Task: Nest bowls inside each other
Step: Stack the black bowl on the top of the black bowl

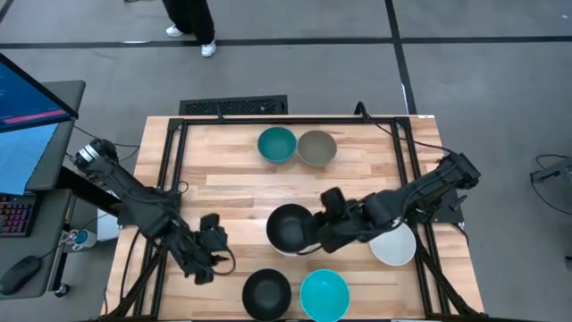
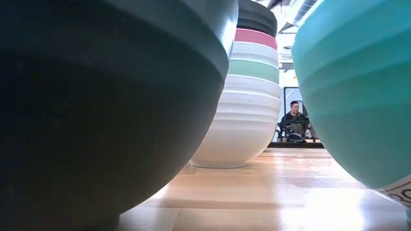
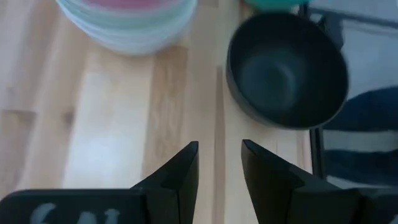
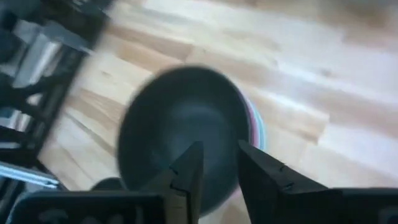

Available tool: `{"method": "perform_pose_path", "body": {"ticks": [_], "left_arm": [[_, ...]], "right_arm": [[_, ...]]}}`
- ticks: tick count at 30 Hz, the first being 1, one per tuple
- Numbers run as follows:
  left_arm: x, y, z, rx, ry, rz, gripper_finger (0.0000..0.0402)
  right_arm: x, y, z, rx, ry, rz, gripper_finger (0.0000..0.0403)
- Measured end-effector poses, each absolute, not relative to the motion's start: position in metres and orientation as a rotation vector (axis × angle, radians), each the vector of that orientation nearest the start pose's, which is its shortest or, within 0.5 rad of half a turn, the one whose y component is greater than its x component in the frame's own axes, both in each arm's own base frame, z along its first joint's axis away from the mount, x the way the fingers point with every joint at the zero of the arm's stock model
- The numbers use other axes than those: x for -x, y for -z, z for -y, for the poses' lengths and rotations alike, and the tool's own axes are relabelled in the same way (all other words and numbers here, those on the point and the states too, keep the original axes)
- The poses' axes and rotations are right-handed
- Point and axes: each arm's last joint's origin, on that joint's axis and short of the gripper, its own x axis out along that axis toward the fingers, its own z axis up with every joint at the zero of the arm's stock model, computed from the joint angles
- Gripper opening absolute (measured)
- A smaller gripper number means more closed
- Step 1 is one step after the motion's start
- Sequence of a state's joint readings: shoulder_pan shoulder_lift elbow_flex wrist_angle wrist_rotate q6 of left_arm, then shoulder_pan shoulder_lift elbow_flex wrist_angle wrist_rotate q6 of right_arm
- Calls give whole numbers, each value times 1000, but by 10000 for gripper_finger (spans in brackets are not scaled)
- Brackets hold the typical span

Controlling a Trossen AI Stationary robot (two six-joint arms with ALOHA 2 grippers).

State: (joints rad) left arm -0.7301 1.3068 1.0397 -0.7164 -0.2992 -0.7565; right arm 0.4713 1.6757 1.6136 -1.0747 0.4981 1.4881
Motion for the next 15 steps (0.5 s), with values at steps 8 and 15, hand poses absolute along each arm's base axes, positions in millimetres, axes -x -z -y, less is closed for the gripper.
{"method": "perform_pose_path", "body": {"ticks": [8, 15], "left_arm": [[-233, -244, 188, 388, 73, -940, 147], [-263, -223, 198, 586, 54, -890, 178]], "right_arm": [[-277, -368, -125, -715, 667, -710, 225], [-250, -378, -129, -631, 627, -770, 292]]}}
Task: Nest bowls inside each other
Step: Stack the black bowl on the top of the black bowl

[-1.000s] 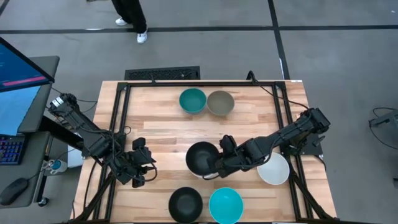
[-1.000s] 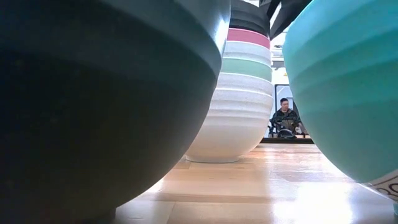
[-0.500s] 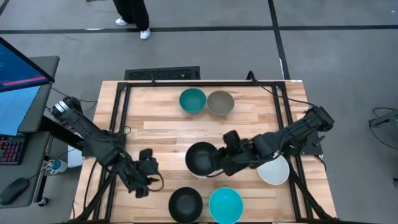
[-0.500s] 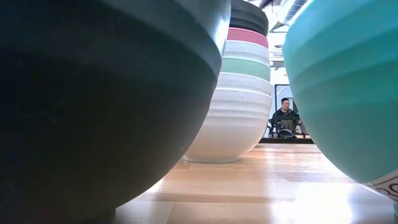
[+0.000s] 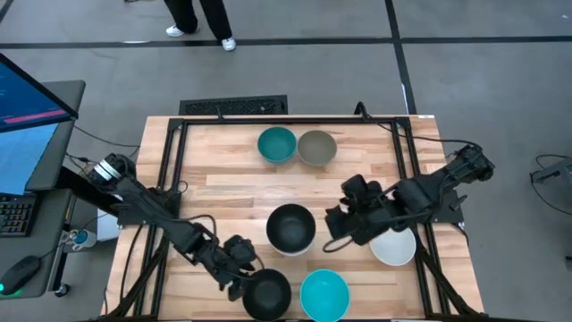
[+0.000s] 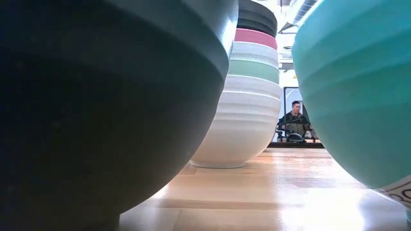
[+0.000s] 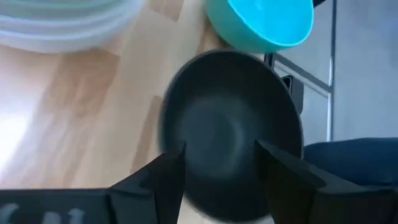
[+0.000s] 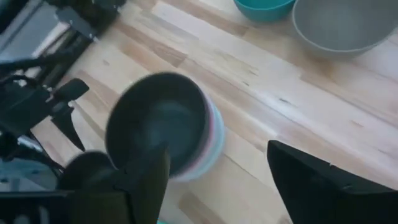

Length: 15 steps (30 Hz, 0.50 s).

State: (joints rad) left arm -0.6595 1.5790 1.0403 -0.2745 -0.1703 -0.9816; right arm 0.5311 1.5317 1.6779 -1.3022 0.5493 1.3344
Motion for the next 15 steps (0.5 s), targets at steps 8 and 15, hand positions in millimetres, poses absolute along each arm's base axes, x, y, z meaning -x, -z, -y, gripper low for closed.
{"method": "perform_pose_path", "body": {"ticks": [8, 15], "left_arm": [[-273, -193, 203, 645, -27, -987, 183], [-275, -189, 201, 642, -44, -995, 183]], "right_arm": [[-229, -378, -144, -553, 627, -783, 297], [-222, -376, -151, -558, 635, -790, 297]]}}
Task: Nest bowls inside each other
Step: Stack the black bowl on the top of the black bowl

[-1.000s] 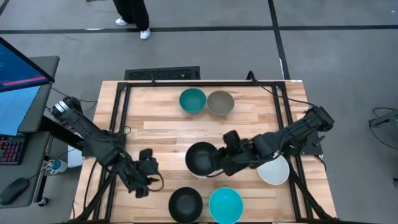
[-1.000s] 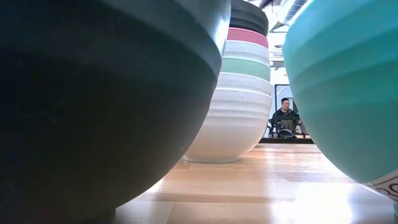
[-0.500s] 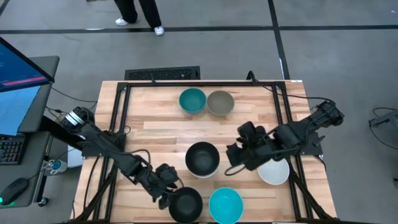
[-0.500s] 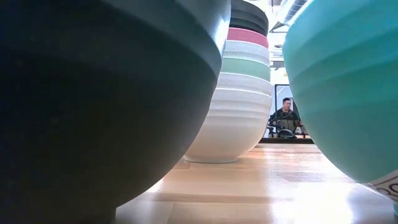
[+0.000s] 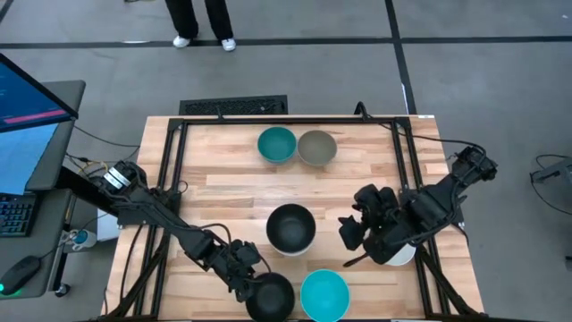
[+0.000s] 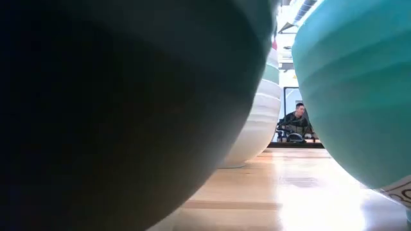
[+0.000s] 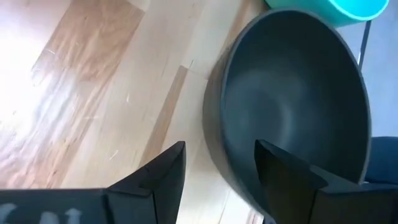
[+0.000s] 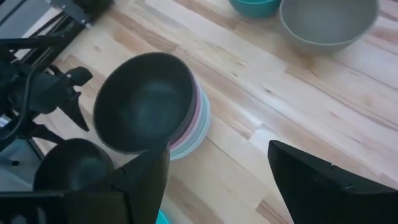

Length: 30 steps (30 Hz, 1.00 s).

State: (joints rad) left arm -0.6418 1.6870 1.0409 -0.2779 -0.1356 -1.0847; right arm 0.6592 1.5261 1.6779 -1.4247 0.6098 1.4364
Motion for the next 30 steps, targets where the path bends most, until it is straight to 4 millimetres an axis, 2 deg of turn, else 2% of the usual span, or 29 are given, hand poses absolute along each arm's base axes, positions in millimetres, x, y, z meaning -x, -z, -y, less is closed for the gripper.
{"method": "perform_pose_path", "body": {"ticks": [5, 15, 19, 22, 26, 30], "left_arm": [[-276, -193, 200, 628, -31, -985, 183], [-275, -189, 200, 606, -36, -1010, 183], [-278, -185, 202, 599, -27, -1011, 183], [-281, -181, 205, 605, 0, -1011, 181], [-284, -170, 209, 607, 17, -1043, 159], [-284, -167, 208, 597, 12, -1051, 112]], "right_arm": [[-221, -376, -150, -560, 663, -773, 296], [-222, -376, -148, -571, 675, -772, 296], [-216, -374, -152, -593, 678, -803, 296], [-210, -365, -159, -602, 681, -860, 296], [-201, -353, -170, -637, 690, -914, 296], [-192, -344, -182, -667, 681, -969, 296]]}}
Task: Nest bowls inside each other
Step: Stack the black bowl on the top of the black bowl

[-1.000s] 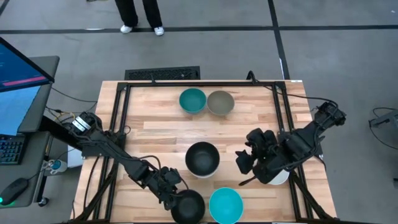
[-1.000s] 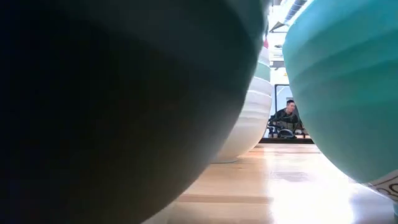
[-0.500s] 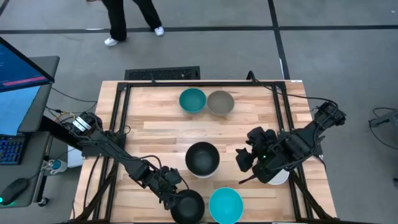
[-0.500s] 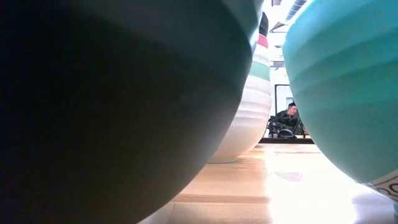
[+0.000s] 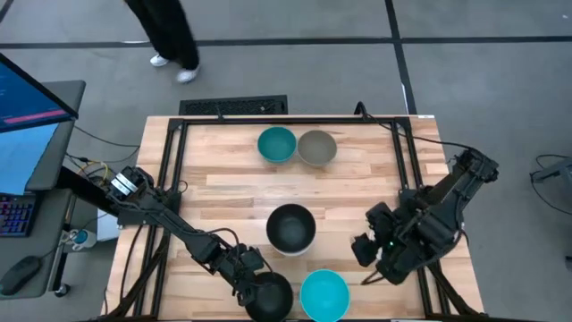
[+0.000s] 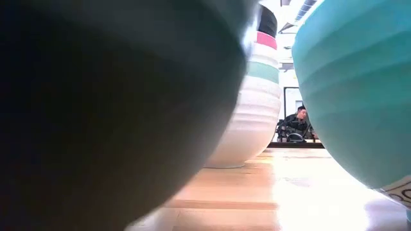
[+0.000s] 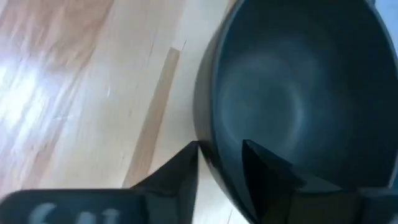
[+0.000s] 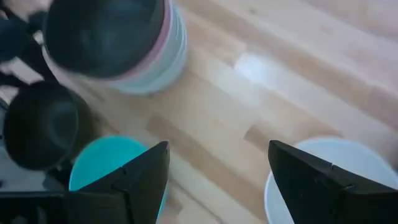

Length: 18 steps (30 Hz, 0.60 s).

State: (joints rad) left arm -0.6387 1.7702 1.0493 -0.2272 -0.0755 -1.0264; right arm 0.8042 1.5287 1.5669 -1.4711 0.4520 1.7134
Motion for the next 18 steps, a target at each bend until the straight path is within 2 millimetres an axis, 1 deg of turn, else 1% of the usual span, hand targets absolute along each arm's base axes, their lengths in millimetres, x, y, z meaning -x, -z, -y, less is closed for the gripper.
{"method": "perform_pose_path", "body": {"ticks": [5, 7, 9, 11, 13, 16, 18], "left_arm": [[-287, -173, 205, 560, 16, -1016, 24], [-289, -177, 204, 560, 20, -1034, 9], [-296, -188, 204, 567, 49, -1024, 6], [-300, -206, 203, 561, 47, -1020, 3], [-307, -229, 201, 540, 32, -1011, 3], [-313, -271, 194, 453, -24, -1011, 2], [-317, -303, 184, 397, -66, -999, 2]], "right_arm": [[-191, -336, -194, -685, 677, -995, 296], [-193, -332, -199, -680, 677, -1013, 296], [-196, -324, -206, -666, 682, -1043, 296], [-200, -317, -211, -648, 689, -1066, 296], [-205, -307, -217, -632, 702, -1095, 296], [-213, -294, -227, -619, 694, -1117, 296], [-217, -289, -232, -621, 687, -1115, 292]]}}
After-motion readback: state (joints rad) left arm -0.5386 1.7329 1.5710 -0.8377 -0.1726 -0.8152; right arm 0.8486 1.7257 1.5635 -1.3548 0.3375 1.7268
